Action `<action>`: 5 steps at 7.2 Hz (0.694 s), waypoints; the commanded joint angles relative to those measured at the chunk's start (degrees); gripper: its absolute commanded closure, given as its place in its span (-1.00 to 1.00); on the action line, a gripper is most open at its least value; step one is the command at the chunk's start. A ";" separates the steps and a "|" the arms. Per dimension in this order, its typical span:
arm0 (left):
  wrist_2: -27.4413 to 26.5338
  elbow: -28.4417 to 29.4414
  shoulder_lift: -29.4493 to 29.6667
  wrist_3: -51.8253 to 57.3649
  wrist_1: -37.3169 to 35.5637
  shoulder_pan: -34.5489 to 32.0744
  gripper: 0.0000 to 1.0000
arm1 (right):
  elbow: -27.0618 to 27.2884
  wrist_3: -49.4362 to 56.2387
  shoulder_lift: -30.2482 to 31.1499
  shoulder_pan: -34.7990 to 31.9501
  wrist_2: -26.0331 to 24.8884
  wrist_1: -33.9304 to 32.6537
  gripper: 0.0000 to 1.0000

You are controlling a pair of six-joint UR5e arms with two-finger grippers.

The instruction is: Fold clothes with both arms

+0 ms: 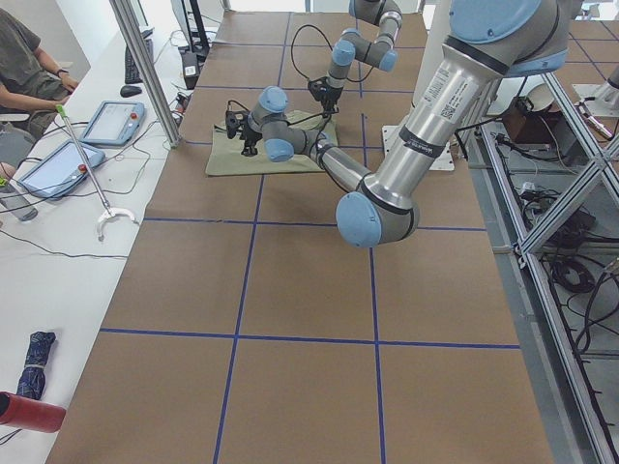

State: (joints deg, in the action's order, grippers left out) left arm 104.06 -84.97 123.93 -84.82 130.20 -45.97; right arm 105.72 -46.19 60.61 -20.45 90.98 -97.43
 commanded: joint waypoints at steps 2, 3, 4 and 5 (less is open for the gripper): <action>0.00 -0.72 0.00 -0.61 -0.12 0.00 -0.23 | 3.96 -11.33 6.28 3.46 -1.94 0.14 1.00; -0.09 -0.63 0.00 -0.70 -0.12 0.00 -0.22 | 4.05 -14.34 6.28 4.71 -3.52 0.14 1.00; -0.09 -0.72 0.00 -0.70 -0.12 0.00 -0.23 | 4.66 -14.28 6.63 4.63 -3.62 0.05 1.00; 0.00 -0.72 0.00 -0.79 -0.12 0.00 -0.23 | 4.67 -14.20 6.46 4.72 -3.18 0.05 0.85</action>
State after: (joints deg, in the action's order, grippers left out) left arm 104.00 -85.66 123.93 -85.52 130.08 -45.97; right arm 110.15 -59.85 67.04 -16.02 87.74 -97.35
